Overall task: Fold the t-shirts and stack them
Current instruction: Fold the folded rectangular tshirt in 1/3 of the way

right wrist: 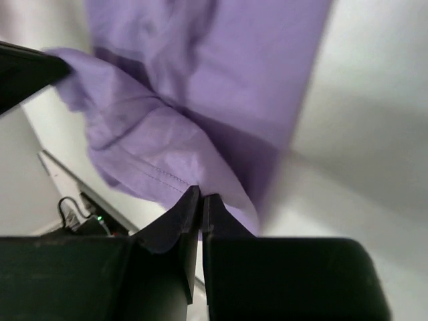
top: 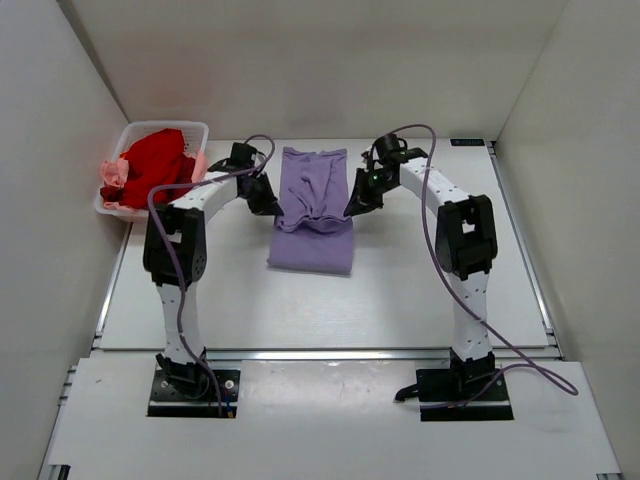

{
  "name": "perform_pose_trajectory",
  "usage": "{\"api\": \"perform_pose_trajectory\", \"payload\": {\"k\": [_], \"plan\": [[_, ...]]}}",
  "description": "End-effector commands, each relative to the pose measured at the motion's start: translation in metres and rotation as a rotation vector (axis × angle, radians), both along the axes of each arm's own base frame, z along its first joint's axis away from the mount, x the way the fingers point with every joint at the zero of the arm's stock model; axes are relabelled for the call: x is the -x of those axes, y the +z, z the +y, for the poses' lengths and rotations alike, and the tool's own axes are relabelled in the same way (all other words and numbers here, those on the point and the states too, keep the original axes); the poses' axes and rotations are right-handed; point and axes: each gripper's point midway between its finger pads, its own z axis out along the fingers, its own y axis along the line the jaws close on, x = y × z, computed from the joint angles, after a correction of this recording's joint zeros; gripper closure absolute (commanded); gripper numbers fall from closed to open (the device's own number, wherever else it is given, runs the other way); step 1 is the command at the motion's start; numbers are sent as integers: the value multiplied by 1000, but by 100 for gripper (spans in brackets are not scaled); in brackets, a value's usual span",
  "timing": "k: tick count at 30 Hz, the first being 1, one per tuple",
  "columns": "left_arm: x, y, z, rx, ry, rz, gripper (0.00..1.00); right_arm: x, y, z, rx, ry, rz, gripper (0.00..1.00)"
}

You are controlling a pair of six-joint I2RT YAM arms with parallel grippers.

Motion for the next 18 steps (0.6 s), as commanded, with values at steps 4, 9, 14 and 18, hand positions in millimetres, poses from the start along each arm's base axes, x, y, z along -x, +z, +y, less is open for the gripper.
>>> {"api": "perform_pose_trajectory", "payload": {"k": [4, 9, 14, 18], "plan": [[-85, 46, 11, 126, 116, -190, 66, -52, 4, -20, 37, -52, -77, 93], [-106, 65, 17, 251, 189, -219, 59, -78, 34, -31, -46, -181, -199, 68], [-77, 57, 28, 212, 194, -195, 58, -68, 47, -50, -30, -254, -254, 63], [-19, 36, 23, 138, 141, -151, 56, -25, 28, -49, -10, -206, -198, 62]]}}
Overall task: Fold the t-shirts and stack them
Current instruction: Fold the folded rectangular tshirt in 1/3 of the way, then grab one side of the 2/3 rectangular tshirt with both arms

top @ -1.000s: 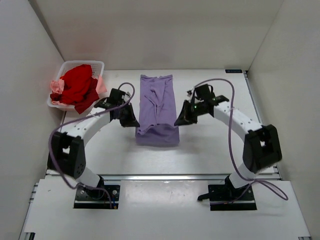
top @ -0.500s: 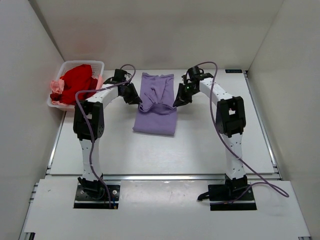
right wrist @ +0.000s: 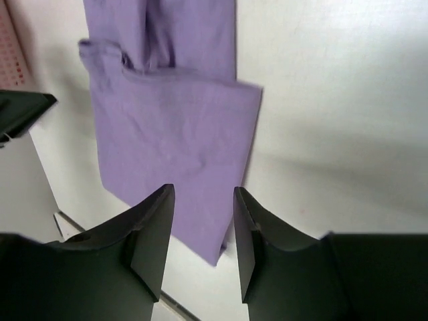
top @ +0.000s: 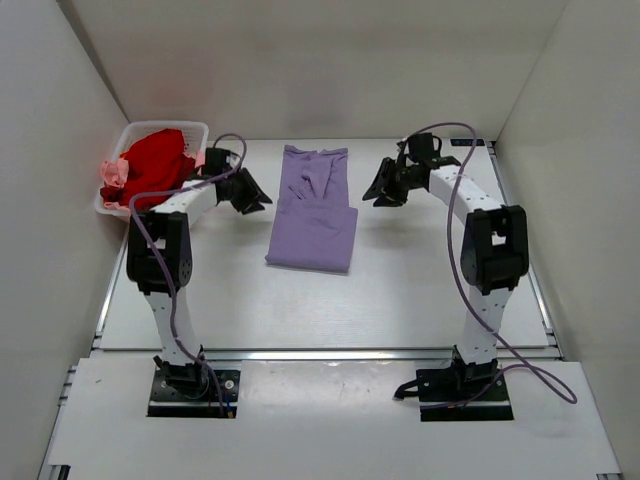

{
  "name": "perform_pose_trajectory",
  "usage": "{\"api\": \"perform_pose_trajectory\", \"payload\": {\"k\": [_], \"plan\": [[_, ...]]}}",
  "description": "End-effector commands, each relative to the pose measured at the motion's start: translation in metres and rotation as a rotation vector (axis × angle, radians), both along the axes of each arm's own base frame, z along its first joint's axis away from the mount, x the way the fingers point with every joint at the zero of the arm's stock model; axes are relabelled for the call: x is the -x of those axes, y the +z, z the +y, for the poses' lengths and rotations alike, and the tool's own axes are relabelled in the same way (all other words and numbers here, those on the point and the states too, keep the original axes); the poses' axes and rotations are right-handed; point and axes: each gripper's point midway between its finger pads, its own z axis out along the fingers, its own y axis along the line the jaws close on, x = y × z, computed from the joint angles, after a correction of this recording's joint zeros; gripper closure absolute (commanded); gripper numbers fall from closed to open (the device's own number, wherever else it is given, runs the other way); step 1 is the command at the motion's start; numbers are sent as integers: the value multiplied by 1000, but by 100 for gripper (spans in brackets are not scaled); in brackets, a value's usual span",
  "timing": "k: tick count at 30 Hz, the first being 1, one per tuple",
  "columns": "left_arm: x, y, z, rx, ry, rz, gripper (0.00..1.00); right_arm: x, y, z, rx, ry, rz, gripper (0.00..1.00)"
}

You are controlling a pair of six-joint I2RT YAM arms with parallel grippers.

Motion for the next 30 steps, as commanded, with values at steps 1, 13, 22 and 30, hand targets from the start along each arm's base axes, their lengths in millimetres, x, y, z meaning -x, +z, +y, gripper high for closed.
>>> {"api": "perform_pose_trajectory", "payload": {"k": [1, 13, 22, 30], "plan": [[47, 11, -9, -52, -63, -27, 56, 30, 3, 7, -8, 25, -28, 62], [130, -37, -6, -244, -67, 18, 53, 149, -54, 60, -72, 105, 131, 55], [143, -58, -28, -250, -67, 45, 83, 138, -73, 79, -117, 108, 159, 62], [165, -12, -39, -265, -88, -26, 100, 132, -27, 77, -85, 139, 84, 100]]}}
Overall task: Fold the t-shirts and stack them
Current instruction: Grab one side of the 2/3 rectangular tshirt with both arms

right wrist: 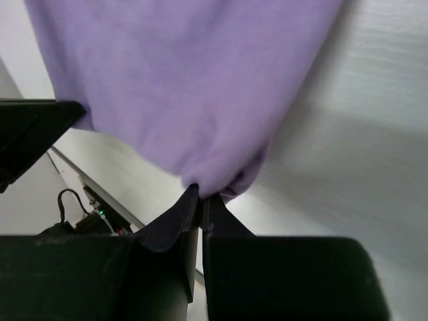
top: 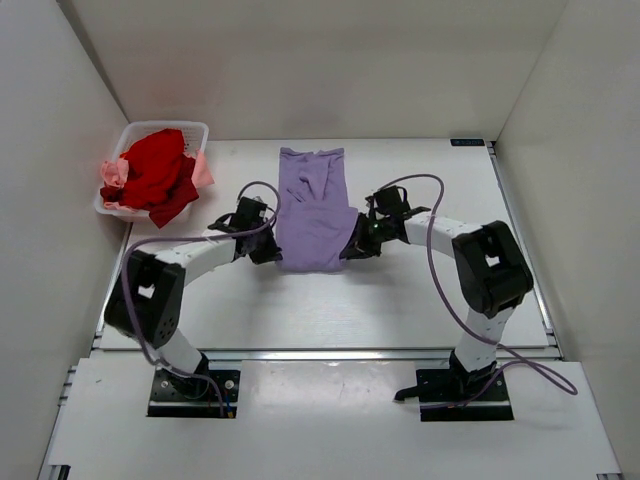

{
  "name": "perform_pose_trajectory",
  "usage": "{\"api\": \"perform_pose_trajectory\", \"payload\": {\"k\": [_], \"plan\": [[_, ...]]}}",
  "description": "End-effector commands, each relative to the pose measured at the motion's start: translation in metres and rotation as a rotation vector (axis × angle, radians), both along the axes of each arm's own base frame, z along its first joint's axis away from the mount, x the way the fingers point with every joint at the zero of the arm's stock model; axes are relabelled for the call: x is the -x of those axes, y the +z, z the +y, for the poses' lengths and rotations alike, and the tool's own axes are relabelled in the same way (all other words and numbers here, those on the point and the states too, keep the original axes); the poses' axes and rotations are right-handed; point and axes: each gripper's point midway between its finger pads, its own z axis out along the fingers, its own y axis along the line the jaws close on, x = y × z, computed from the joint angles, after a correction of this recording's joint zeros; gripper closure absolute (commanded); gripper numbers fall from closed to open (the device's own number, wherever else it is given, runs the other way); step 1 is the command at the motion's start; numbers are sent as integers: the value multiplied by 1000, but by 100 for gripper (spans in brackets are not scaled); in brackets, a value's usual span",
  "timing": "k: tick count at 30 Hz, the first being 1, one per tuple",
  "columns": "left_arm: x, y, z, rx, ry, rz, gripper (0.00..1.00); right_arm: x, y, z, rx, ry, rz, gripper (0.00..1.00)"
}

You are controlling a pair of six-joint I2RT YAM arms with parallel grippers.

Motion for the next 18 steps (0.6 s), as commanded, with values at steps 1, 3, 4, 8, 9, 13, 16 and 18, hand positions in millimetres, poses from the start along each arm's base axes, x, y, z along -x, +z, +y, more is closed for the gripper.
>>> {"api": "perform_pose_trajectory", "payload": {"k": [1, 3, 4, 8, 9, 13, 16, 18], "plan": [[8, 47, 2, 17, 6, -107, 100, -5, 49, 0, -29, 12, -120, 100], [26, 36, 7, 10, 4, -70, 100, 6, 41, -4, -13, 19, -94, 100], [30, 38, 8, 17, 8, -77, 100, 13, 38, -6, -12, 17, -81, 100], [68, 13, 18, -8, -4, -12, 100, 50, 20, -9, 32, 59, -40, 99], [78, 8, 21, -7, -5, -1, 100, 60, 16, -10, 41, 70, -34, 100], [110, -3, 26, 4, -12, 23, 100, 94, 6, -15, 63, 97, 7, 100], [127, -5, 28, 31, -21, 41, 100, 111, 7, -21, 94, 121, 26, 100], [134, 0, 31, 46, -16, 40, 100, 121, 12, -20, 109, 158, 25, 100]]}}
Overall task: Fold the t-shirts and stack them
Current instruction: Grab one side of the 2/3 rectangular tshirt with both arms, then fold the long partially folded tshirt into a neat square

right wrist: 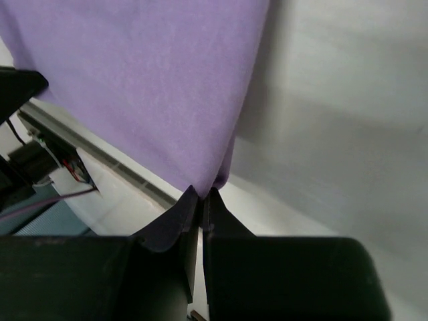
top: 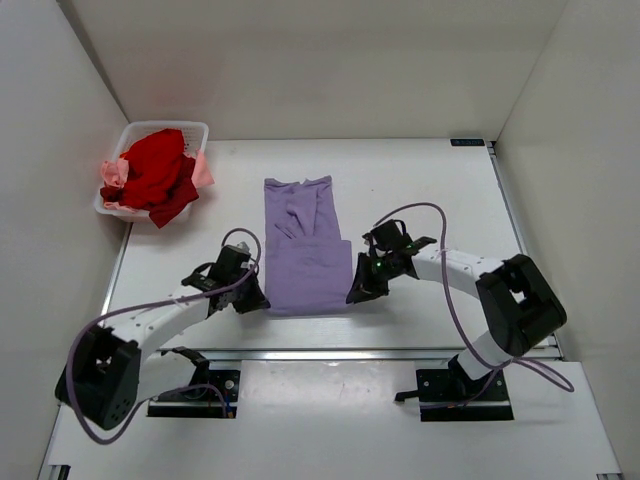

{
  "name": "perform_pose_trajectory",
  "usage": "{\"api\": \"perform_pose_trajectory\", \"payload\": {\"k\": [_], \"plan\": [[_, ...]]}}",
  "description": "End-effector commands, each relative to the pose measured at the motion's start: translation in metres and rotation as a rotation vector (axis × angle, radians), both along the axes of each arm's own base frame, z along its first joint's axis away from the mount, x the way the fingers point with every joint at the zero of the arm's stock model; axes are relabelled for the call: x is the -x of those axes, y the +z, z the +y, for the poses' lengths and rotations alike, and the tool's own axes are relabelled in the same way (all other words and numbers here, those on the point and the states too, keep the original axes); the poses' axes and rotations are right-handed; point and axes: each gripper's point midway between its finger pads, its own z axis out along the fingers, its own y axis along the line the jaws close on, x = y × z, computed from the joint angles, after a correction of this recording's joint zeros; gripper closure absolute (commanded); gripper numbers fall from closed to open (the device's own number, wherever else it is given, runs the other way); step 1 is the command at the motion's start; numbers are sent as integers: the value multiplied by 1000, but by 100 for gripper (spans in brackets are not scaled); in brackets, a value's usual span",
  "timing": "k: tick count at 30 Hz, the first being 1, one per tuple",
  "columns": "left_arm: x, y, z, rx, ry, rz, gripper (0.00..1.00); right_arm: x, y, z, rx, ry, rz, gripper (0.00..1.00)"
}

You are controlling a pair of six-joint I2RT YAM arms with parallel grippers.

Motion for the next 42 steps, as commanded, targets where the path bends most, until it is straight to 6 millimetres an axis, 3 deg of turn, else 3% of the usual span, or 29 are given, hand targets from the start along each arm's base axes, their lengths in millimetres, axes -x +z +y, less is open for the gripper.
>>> {"api": "perform_pose_trajectory", "payload": {"k": [1, 6, 8, 9, 11, 12, 13, 15, 16, 18, 21, 22, 23, 24, 25, 26, 27, 28, 29, 30, 31, 32, 35, 37, 42], "plan": [[11, 15, 1, 42, 8, -15, 100, 11, 20, -4, 24, 46, -41, 100], [-3, 69, 2, 92, 29, -99, 100, 10, 62, -9, 10, 69, -74, 100], [-23, 103, -1, 122, 33, -160, 100, -10, 94, -5, -26, 76, -144, 100], [-30, 104, 5, 110, 51, -152, 100, -15, 98, -8, -34, 71, -129, 100], [-53, 137, -2, 157, 43, -204, 100, -42, 126, -7, -62, 75, -186, 100], [-63, 135, 0, 150, 50, -192, 100, -61, 138, -7, -66, 60, -209, 100], [-81, 147, 0, 155, 57, -215, 100, -77, 145, -8, -71, 58, -221, 100], [-111, 169, -1, 158, 63, -261, 100, -106, 151, -10, -69, 48, -247, 100], [-126, 163, 2, 146, 77, -247, 100, -115, 150, -18, -58, 37, -239, 100], [-161, 180, 4, 150, 92, -292, 100, -155, 159, -14, -64, 38, -273, 100], [-213, 184, 12, 123, 121, -318, 100, -211, 156, -18, -58, 20, -286, 100], [-227, 163, 13, 107, 126, -276, 100, -227, 151, -13, -63, 32, -279, 100], [-247, 178, 15, 117, 139, -318, 98, -242, 147, -19, -51, 17, -285, 100], [-268, 175, 12, 118, 146, -328, 94, -260, 138, -14, -66, 15, -273, 100], [-293, 167, 18, 100, 182, -336, 80, -281, 129, -15, -86, 9, -275, 100], [-309, 146, 20, 91, 200, -312, 71, -292, 123, -22, -91, -28, -253, 100], [-330, 161, 23, 94, 221, -372, 72, -311, 115, -22, -112, -49, -264, 100], [-345, 143, 31, 80, 259, -352, 72, -325, 109, -21, -143, -58, -275, 100], [-360, 141, 29, 94, 269, -359, 69, -334, 104, -31, -143, -96, -268, 100], [-376, 155, 33, 109, 295, -415, 58, -341, 96, -36, -142, -119, -260, 95], [-383, 156, 32, 127, 313, -417, 56, -342, 96, -37, -137, -119, -268, 83], [-389, 154, 32, 142, 323, -421, 55, -344, 94, -41, -105, -126, -281, 80], [-390, 163, 30, 150, 323, -449, 54, -344, 94, -43, 2, -75, -364, 57], [-382, 175, 24, 148, 315, -484, 54, -342, 94, -44, 61, -62, -388, 53], [-363, 145, 2, 129, 236, -440, 53, -344, 86, -46, 127, -67, -400, 52]]}}
